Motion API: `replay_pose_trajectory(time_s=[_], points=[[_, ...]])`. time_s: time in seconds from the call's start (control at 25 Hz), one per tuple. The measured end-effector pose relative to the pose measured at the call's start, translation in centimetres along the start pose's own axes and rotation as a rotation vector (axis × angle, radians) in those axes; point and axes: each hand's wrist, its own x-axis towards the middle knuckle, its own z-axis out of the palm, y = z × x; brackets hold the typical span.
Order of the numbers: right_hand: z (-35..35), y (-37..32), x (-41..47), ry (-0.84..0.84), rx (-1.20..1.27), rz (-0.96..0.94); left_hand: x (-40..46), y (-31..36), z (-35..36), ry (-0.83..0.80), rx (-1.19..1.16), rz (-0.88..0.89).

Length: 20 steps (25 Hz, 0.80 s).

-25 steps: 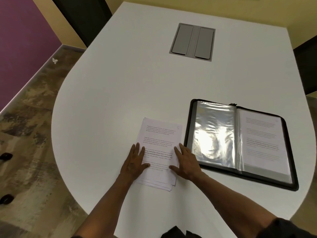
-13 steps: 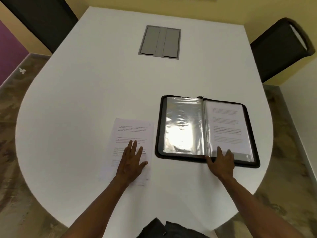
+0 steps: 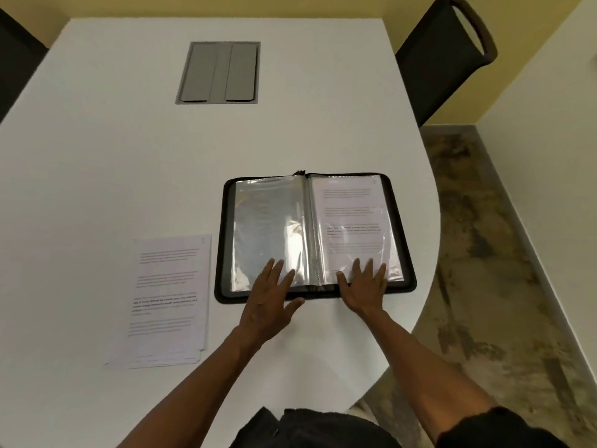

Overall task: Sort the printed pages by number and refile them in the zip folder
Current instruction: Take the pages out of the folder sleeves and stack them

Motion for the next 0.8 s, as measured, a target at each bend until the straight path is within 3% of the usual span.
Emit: replay_pose_trajectory(time_s=[0.16, 0.32, 0.56, 0.68, 0.76, 0.8], points=[[0.5, -1.5, -0.7, 0.108, 0.022, -0.155, 4.1, 2.8, 0.4, -0.004, -0.058, -0.059], [1.0, -2.0, -1.6, 0.151, -0.121, -0.465, 9.7, 7.2, -1.2, 0.039, -0.222, -0.239], [0.1, -3.4, -2.9, 0.088, -0.256, -0.93, 15.0, 9.4, -1.4, -0.085, -0.223, -0.516], [-0.5, -2.4, -2.4, 0.064, -0.152, -1.146, 14.8, 7.9, -0.6, -0.034, -0.226, -0.645], [0.0, -0.6, -1.7, 0.136, 0.053, -1.12, 14.1, 6.2, -0.5, 0.028, -0.23, -0.714], [0.3, 0.7, -1.0, 0.222, 0.169, -0.999, 13.6, 5.2, -0.6, 0.061, -0.235, -0.747]])
